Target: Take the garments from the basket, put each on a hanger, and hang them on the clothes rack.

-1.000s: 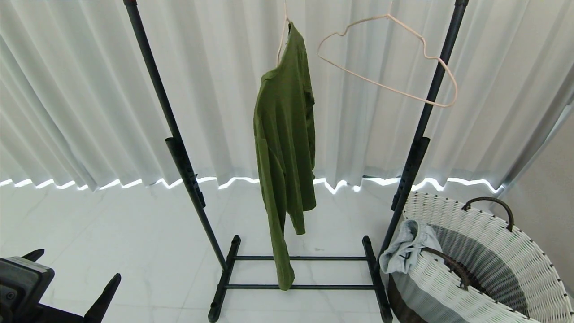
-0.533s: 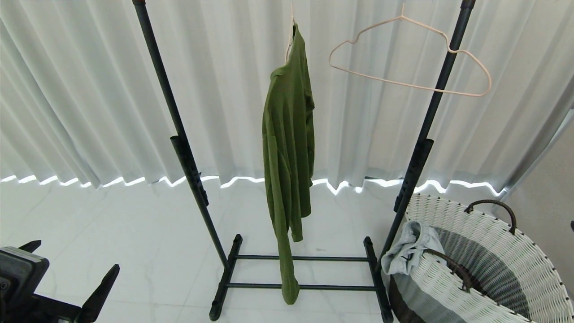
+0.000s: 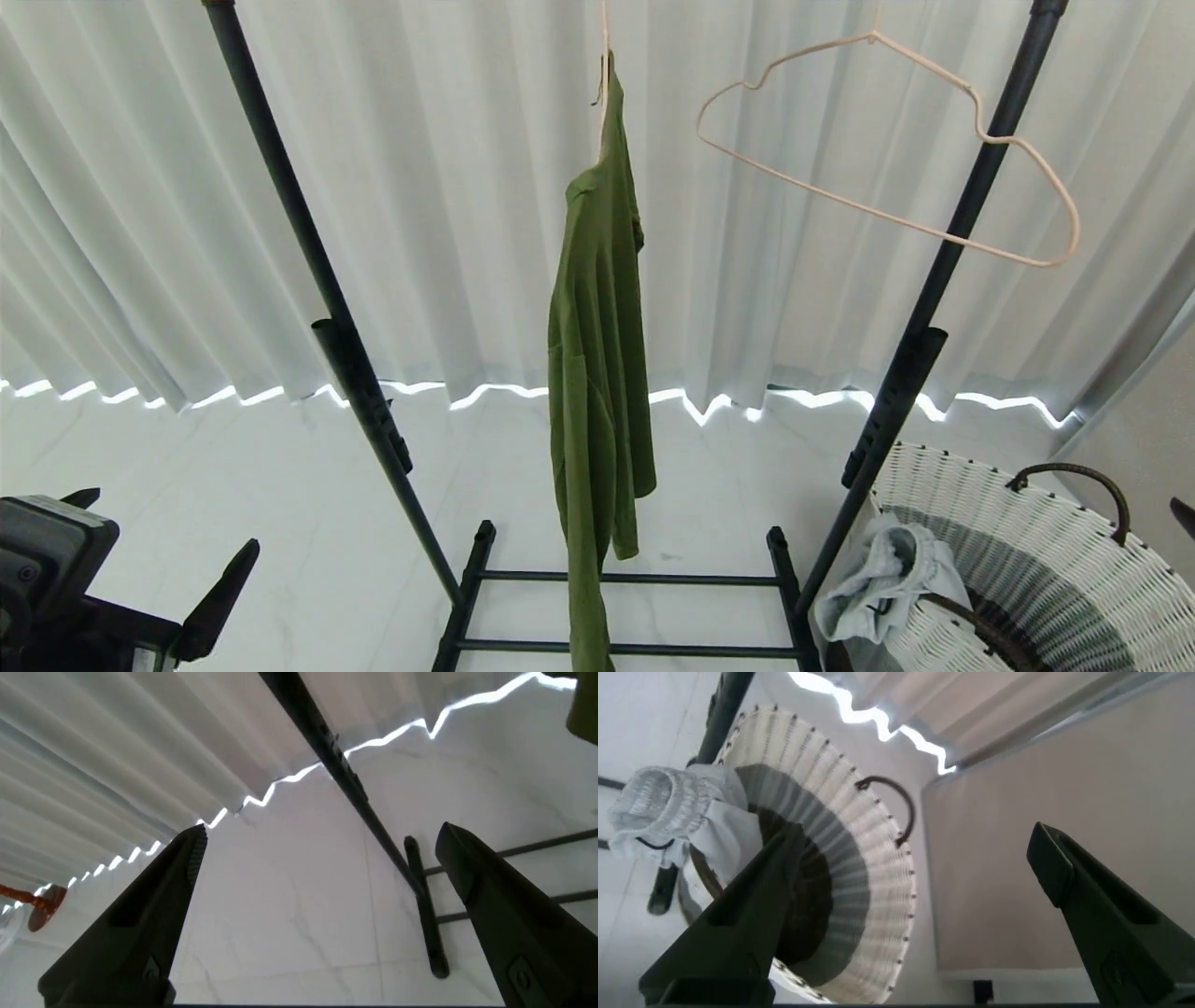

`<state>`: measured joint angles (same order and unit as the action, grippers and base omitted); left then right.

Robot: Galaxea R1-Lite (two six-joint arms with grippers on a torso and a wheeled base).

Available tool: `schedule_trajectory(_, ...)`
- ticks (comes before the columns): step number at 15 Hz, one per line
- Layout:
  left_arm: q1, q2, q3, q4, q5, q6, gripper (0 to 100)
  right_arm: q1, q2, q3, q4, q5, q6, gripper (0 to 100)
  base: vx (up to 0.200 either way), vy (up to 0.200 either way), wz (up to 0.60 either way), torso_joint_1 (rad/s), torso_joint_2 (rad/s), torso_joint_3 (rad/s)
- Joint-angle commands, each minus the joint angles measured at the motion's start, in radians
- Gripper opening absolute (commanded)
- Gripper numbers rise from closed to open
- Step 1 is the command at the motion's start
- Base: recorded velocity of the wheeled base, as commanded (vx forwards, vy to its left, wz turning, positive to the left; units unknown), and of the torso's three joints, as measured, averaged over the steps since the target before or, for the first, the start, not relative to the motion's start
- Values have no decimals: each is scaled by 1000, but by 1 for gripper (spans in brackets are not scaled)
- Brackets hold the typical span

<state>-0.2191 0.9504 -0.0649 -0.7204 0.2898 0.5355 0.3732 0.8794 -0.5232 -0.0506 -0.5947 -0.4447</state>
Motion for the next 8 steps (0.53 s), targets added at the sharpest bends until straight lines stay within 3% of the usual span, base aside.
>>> schedule_trajectory(1,0,18,-3,-1,2,0,100,-10,52,26,0,-1,24,100,200,0,0,12,2,7)
schedule_trajectory(2,-2,22,-3,-1,0,0,100,-11,81,46,3,-1,31,100,200,0,0,2,7,-2)
schedule_trajectory(4,-34,21,-1,-1,-3,0,100,-10,138,86,3,33,49,100,0,0,0,0,0,0)
schedule_trajectory(8,-85,21,-21,-1,-3,4,100,-8,285,129,0,248,80,100,0,0,0,0,0,0)
